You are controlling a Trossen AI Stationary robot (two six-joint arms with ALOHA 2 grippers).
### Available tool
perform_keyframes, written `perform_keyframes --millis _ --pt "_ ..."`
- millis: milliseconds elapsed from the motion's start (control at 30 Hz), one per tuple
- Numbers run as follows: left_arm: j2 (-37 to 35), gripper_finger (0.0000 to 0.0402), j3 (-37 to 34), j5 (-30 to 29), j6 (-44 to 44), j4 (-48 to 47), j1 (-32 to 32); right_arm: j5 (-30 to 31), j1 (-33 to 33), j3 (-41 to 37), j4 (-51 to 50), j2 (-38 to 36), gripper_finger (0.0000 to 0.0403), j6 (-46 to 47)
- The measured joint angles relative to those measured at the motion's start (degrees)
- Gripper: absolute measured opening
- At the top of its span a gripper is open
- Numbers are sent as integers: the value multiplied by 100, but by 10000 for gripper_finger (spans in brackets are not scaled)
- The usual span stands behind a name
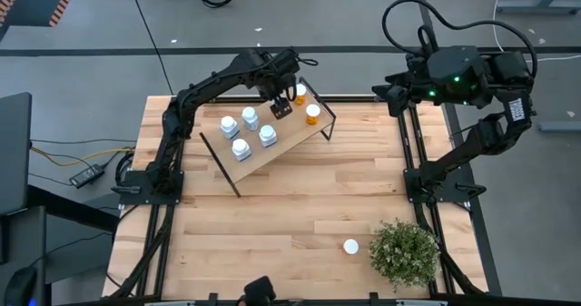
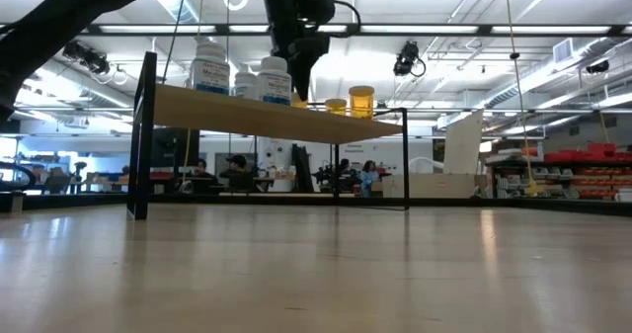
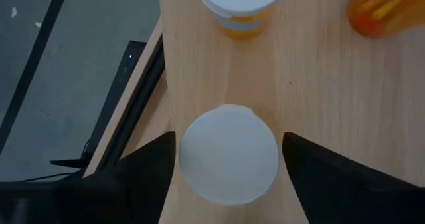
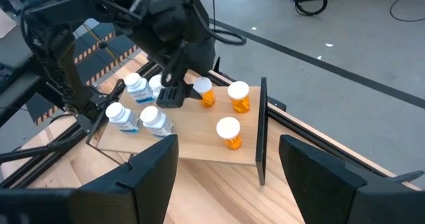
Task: Pick and place medicine bottles onto shelf by color
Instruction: Put the orange pill bottle on the shelf, then put the orange pill bottle on the shelf aligned with the other orange pill bottle
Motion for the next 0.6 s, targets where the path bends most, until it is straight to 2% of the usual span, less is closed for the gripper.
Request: perform_keyframes --millis 333,433,600 --pt "-436 331 9 -27 -168 41 -164 -27 0 -98 9 158 268 3" --pt "-628 341 9 -46 -240 77 -307 -369 -9 -436 6 193 268 -106" --pt "-1031 340 9 -362 -347 119 -594 -1355 14 -1213 6 239 268 -177"
